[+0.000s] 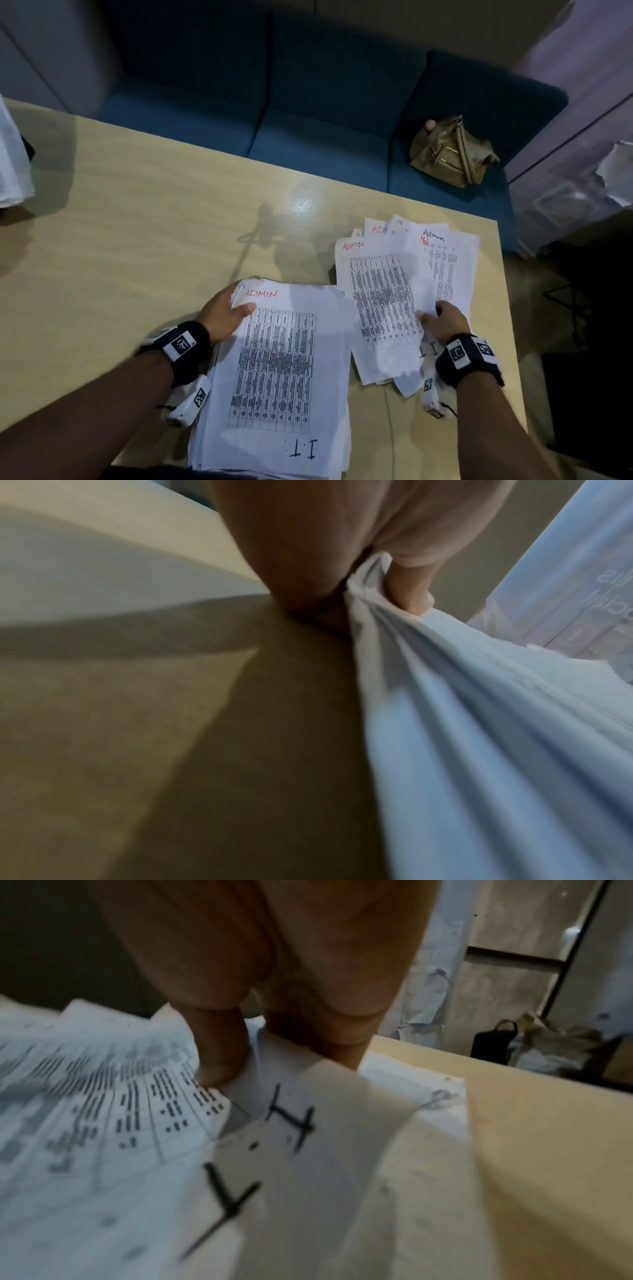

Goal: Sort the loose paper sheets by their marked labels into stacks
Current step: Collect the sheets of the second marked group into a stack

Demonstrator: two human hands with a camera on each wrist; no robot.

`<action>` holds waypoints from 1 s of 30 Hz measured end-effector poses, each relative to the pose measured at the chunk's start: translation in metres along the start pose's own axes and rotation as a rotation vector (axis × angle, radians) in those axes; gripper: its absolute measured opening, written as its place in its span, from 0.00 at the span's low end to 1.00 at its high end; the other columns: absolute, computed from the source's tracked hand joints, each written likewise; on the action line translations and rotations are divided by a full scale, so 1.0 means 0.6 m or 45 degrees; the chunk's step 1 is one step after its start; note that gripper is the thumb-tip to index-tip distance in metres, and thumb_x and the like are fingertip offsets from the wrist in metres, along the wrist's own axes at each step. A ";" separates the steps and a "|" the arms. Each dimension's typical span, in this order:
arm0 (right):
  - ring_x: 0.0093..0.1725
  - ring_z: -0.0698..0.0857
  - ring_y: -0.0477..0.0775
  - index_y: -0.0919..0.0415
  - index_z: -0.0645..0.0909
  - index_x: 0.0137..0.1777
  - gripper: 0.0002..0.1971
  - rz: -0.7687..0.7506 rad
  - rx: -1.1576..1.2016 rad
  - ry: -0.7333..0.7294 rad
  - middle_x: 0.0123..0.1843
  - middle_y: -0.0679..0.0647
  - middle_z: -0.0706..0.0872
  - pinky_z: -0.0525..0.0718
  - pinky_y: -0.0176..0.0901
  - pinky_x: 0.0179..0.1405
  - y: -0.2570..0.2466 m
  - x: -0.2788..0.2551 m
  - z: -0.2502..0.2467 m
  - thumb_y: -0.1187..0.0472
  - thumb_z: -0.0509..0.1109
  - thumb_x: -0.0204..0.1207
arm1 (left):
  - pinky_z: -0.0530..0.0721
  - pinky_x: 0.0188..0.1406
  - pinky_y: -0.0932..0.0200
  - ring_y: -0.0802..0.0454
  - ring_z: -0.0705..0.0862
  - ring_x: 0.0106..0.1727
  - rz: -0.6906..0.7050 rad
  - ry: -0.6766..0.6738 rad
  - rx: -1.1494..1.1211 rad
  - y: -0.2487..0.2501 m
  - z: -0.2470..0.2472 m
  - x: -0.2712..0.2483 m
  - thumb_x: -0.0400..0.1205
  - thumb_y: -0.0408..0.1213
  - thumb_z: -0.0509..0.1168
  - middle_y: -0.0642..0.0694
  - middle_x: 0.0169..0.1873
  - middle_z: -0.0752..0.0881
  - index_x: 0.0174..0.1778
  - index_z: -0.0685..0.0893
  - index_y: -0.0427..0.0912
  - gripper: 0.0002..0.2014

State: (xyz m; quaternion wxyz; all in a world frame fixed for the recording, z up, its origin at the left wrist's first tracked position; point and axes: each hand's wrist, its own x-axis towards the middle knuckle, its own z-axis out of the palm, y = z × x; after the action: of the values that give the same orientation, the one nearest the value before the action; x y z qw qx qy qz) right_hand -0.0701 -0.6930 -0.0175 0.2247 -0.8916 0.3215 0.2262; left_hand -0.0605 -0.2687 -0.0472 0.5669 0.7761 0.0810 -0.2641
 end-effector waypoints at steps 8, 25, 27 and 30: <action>0.69 0.71 0.73 0.74 0.74 0.67 0.25 0.322 -0.037 0.416 0.69 0.73 0.73 0.72 0.60 0.67 -0.005 0.033 -0.034 0.54 0.66 0.78 | 0.76 0.55 0.68 0.52 0.82 0.63 0.028 0.021 -0.011 0.004 0.004 0.001 0.81 0.25 0.64 0.51 0.61 0.85 0.70 0.77 0.51 0.23; 0.49 0.83 0.64 0.54 0.70 0.69 0.21 -0.140 0.478 0.681 0.53 0.63 0.83 0.79 0.51 0.49 -0.057 -0.032 -0.053 0.67 0.67 0.77 | 0.79 0.55 0.66 0.55 0.83 0.61 -0.016 -0.017 -0.077 0.006 0.002 0.001 0.81 0.24 0.63 0.56 0.59 0.85 0.70 0.78 0.51 0.23; 0.50 0.81 0.58 0.48 0.66 0.72 0.27 -0.272 0.677 0.681 0.53 0.55 0.80 0.79 0.48 0.53 -0.085 -0.054 -0.070 0.65 0.71 0.76 | 0.81 0.60 0.59 0.54 0.84 0.62 -0.029 -0.016 -0.090 0.006 0.001 0.002 0.82 0.26 0.64 0.55 0.59 0.86 0.68 0.79 0.54 0.22; 0.52 0.81 0.52 0.57 0.70 0.70 0.26 -0.455 0.915 0.719 0.56 0.54 0.81 0.80 0.36 0.49 -0.115 -0.083 -0.070 0.63 0.74 0.74 | 0.80 0.66 0.50 0.52 0.84 0.62 -0.037 0.042 -0.091 0.001 -0.002 0.006 0.81 0.28 0.65 0.53 0.59 0.87 0.61 0.82 0.59 0.20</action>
State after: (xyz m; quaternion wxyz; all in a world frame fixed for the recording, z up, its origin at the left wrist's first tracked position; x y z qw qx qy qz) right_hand -0.0471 -0.6447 0.0607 0.4574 -0.8254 0.2697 -0.1919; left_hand -0.0568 -0.2682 -0.0482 0.5889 0.7584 0.1107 -0.2565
